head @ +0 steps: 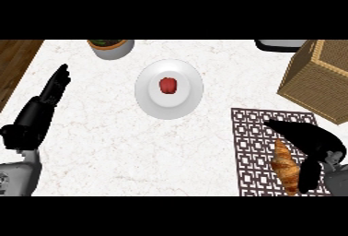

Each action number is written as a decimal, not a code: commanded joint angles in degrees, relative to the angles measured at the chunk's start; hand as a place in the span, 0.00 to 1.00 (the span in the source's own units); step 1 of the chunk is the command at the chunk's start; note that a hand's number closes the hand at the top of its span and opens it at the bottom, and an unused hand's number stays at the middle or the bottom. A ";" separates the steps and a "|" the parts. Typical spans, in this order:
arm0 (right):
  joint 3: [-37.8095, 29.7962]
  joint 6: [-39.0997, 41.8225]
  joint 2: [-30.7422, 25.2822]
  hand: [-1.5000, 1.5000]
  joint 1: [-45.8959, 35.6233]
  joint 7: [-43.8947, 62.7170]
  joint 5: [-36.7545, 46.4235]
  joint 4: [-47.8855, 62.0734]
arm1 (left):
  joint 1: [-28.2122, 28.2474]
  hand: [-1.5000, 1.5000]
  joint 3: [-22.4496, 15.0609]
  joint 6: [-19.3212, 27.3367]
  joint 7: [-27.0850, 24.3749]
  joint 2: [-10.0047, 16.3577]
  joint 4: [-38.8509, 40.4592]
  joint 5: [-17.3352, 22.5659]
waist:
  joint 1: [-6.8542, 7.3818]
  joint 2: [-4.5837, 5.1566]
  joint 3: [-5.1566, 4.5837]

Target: Pick the croissant from the placemat and place it in the basket

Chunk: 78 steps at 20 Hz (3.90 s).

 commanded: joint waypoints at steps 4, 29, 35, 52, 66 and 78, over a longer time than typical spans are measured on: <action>-2.71 -1.80 3.45 0.00 4.15 -3.93 6.19 -0.07 | -0.96 0.50 1.43 -0.98 -2.10 -1.03 3.29 -1.91 | -0.23 -0.01 -0.01; -8.68 -4.82 10.85 0.00 5.41 -15.22 20.66 13.23 | -2.79 0.50 3.31 -3.04 0.55 -3.63 -0.08 -4.74 | -0.11 0.00 0.00; -8.69 -8.35 12.64 1.00 1.24 -18.21 23.02 19.49 | -5.71 0.50 4.88 -4.73 2.70 -2.19 2.56 -3.78 | -0.03 0.06 0.00; -37.41 -27.21 -9.13 1.00 3.09 -26.71 18.63 35.25 | -0.67 0.50 4.39 -3.01 0.93 -4.27 -1.65 -4.57 | -1.66 0.86 0.61; -64.44 -29.75 -20.50 1.00 -13.23 -47.47 -6.36 52.27 | -2.01 0.50 4.11 -4.35 1.51 -3.71 -1.09 -4.06 | 0.62 0.20 0.43; -55.39 -15.85 -31.59 1.00 -35.33 -44.50 -4.55 63.01 | -4.58 0.50 1.04 -2.76 2.21 -6.43 -0.42 -6.34 | 2.67 0.65 0.07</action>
